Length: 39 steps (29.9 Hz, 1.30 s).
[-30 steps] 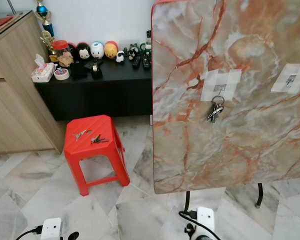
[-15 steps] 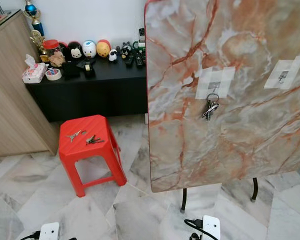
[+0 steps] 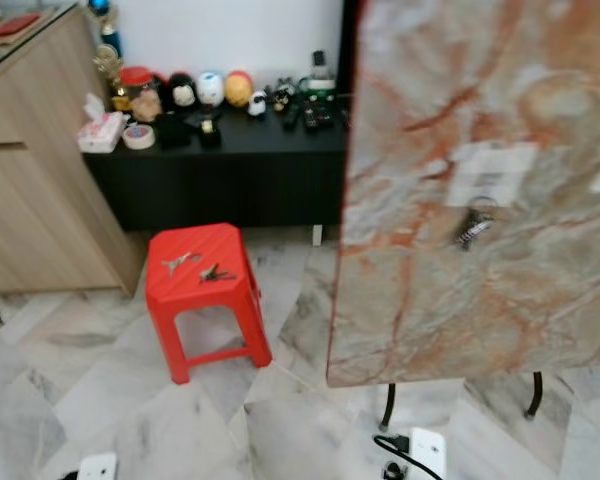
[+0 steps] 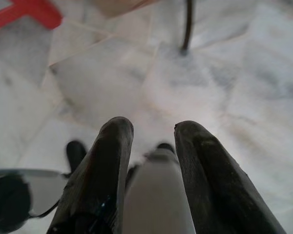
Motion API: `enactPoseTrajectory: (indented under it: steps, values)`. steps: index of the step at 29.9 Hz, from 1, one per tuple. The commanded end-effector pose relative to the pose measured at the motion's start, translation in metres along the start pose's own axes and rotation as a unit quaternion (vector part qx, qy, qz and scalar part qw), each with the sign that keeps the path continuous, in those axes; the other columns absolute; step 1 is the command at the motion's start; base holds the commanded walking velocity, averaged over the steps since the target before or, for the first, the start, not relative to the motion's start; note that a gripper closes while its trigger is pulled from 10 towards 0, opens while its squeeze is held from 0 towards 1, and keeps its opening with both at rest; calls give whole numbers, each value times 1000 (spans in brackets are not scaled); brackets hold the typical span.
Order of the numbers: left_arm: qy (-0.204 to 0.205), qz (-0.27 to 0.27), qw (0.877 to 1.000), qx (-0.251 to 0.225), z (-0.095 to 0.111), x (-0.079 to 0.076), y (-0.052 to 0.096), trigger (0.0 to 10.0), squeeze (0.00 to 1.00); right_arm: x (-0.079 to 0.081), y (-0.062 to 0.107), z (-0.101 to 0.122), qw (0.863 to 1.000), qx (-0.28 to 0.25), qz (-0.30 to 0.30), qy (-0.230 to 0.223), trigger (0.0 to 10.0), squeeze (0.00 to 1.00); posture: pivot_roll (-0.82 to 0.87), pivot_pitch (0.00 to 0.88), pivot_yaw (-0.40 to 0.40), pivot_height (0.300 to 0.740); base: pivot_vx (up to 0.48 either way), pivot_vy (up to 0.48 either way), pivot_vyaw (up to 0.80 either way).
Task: Hang keys on a hook
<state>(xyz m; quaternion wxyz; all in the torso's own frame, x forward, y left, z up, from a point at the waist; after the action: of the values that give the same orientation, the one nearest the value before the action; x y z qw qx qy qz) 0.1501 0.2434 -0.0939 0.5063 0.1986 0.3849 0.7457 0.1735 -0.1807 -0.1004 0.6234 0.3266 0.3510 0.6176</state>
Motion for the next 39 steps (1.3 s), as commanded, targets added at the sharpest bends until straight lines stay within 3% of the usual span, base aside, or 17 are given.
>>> enactPoseTrajectory:
  steps: [1,7,31,39]
  values:
    - [1,-2,1000,12,-7,-1,1,10000,0,-10,2,-8,1000,12,-12,-1,10000,0,44,56,14,722,0,480,0]
    - [-3,-8,1000,8,-6,-4,1,10000,0,-8,2,-9,1000,13,-13,-6,10000,0,41,20,17,722,0,480,0]
    - [1,-9,1000,-4,-3,-7,0,10000,0,-3,1,-7,1000,9,-9,-10,10000,0,49,35,11,722,0,480,0]
    - [-3,-10,1000,-10,0,-8,0,10000,0,-3,1,-7,1000,9,-9,-10,10000,0,51,48,8,722,0,134,0]
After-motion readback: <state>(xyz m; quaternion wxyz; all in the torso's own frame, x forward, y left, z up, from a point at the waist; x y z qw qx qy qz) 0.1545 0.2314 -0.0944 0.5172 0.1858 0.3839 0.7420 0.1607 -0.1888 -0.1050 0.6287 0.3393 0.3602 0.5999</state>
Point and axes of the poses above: a point about 5 cm out from each wrist's last joint towards the gripper, its own y axis pointing back from the gripper into the wrist, its own z axis along the axis of the wrist's last joint, x = y × z, the point moved 1 cm from there along -y, pointing out of the wrist towards the gripper, and after that the axes turned 15 degrees about y, right-handed, at the moved point
